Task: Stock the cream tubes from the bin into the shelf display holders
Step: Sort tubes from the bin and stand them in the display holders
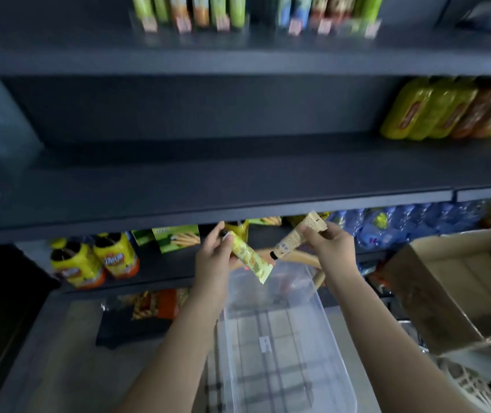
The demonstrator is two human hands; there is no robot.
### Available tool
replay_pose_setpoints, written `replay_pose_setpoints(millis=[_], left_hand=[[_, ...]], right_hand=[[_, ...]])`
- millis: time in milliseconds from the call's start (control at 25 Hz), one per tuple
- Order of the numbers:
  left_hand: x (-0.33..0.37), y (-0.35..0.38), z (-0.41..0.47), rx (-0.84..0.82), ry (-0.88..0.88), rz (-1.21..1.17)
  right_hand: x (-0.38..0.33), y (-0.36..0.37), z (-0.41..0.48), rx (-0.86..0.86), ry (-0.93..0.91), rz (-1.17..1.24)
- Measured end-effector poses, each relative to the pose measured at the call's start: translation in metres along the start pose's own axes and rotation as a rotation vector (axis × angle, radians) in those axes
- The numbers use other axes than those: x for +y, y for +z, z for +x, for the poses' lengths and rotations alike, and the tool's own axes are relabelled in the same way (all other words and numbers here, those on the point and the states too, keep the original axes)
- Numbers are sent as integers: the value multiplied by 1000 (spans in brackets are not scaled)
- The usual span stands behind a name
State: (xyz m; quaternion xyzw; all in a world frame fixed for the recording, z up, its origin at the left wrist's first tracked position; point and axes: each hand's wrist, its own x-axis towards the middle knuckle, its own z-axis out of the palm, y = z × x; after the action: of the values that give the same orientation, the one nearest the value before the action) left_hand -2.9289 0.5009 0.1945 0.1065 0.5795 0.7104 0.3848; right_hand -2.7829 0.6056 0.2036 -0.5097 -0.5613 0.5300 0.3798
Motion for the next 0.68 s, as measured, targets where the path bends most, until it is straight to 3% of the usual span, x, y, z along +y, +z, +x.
replay_pose_setpoints(millis=[320,680], left_hand=[[128,32,-29,-178,211,55],[209,60,-52,-241,408,55]], right_hand=[[-132,-12,-16,-86,-251,41],[-220,-42,-4,-155,-424,32]])
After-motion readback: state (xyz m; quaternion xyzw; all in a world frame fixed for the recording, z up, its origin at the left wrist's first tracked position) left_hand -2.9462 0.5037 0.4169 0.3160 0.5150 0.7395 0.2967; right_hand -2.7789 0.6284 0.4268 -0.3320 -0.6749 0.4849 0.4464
